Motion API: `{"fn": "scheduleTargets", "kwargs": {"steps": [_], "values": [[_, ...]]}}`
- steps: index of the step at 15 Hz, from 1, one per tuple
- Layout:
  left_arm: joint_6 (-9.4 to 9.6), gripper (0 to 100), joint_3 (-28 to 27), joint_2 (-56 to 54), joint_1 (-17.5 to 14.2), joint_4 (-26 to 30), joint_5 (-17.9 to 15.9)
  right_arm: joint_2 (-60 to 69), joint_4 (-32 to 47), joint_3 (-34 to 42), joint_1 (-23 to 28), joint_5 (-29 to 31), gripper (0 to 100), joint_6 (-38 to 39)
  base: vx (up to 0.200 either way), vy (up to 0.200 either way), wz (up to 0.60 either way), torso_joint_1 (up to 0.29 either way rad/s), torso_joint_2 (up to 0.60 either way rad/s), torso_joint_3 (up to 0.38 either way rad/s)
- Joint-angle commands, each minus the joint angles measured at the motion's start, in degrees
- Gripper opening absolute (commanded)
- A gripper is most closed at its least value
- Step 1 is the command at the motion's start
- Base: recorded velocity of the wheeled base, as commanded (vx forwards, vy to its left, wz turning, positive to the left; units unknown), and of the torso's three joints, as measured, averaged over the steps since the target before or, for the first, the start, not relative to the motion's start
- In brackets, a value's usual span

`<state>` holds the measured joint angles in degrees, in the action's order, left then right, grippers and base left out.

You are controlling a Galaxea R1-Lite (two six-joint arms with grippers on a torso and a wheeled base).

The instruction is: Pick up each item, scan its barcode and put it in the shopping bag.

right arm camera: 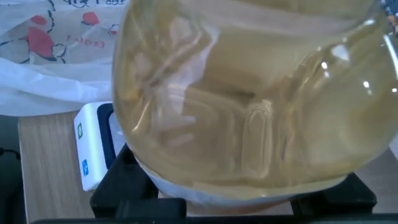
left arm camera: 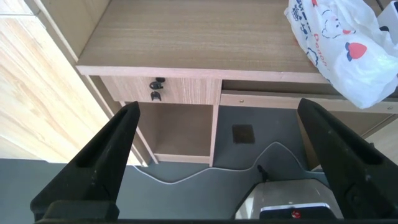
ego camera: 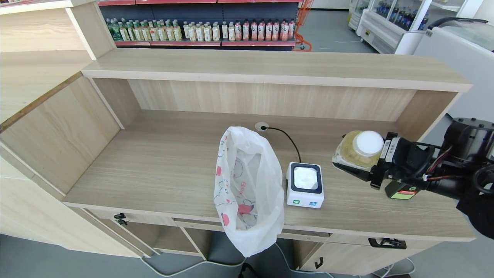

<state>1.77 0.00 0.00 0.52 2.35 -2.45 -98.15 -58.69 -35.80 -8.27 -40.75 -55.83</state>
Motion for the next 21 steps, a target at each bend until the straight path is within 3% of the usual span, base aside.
{"fn": "scheduleTargets", "kwargs": {"steps": [1, 21], "values": [[-0.01, 100, 0.00, 0.09, 0.00, 0.02, -0.01, -2.66, -1.17, -1.02, -1.05, -0.47, 0, -0.07, 0.000, 0.000, 0.00, 0.000, 0.00, 0.000], [-0.01, 100, 0.00, 0.09, 0.00, 0.02, -0.01, -12.16, -3.01, -6.03, -3.25, -0.82, 0, -3.23, 0.000, 0.000, 0.00, 0.000, 0.00, 0.000]]}}
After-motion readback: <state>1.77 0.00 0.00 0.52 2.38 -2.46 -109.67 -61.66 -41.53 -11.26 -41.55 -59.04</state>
